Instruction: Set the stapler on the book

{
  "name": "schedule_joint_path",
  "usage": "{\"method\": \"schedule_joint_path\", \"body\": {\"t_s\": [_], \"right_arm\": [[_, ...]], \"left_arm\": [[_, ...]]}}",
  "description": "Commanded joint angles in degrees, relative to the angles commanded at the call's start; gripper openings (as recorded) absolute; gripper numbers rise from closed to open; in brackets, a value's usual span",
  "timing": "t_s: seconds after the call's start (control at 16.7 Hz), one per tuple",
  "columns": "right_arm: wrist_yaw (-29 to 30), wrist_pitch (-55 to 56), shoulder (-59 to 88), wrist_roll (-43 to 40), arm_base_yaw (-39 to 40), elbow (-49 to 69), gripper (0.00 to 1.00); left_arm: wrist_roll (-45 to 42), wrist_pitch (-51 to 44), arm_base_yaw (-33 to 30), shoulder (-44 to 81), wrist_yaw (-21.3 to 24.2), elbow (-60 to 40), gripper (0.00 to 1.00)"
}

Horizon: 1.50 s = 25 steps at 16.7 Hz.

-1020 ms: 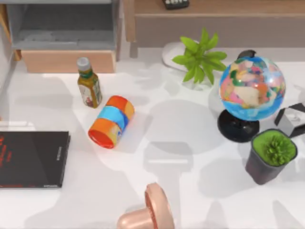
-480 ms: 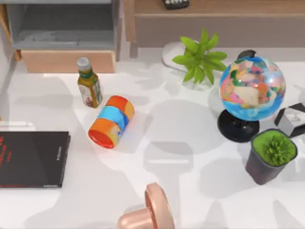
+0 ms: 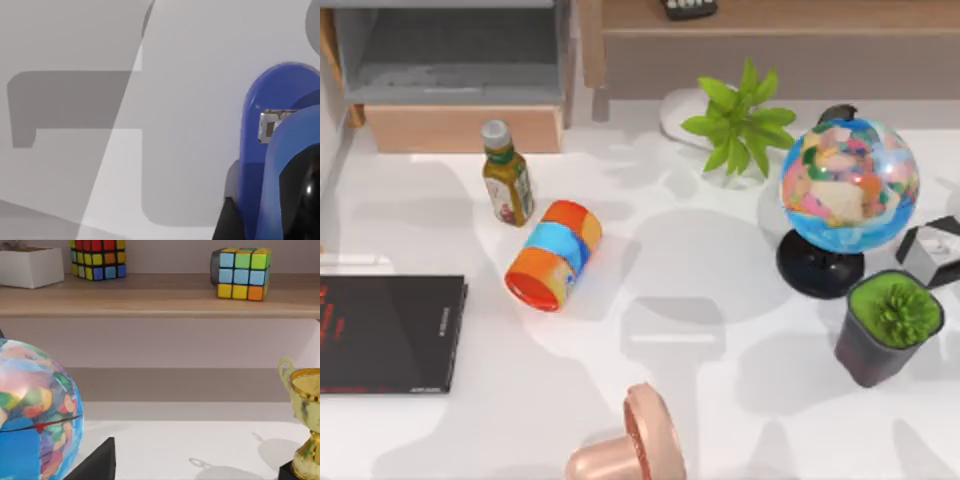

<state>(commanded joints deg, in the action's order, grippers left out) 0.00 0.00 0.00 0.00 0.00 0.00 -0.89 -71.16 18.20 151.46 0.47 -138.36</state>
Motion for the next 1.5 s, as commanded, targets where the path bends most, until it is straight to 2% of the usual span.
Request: {"method": "schedule_joint_path", "body": {"t_s": [0.48, 0.78, 1.14, 1.5], "right_arm": [[0.00, 0.00, 0.00, 0.00, 0.00, 0.00, 1.00], [0.00, 0.00, 0.00, 0.00, 0.00, 0.00, 1.00], [0.00, 0.00, 0.00, 0.00, 0.00, 0.00, 1.00], [0.00, 0.00, 0.00, 0.00, 0.00, 0.00, 1.00]], "left_arm": [[-0.02, -0.04, 0.23, -0.65, -0.02, -0.06, 0.00], [0.34, 0.61, 0.42, -8.37, -0.38, 3.34, 0.00], [0.47, 4.12, -3.45, -23.97, -1.06, 14.97, 0.00], [0.94, 8.42, -9.75, -40.36, -1.64, 32.95, 0.00]]}}
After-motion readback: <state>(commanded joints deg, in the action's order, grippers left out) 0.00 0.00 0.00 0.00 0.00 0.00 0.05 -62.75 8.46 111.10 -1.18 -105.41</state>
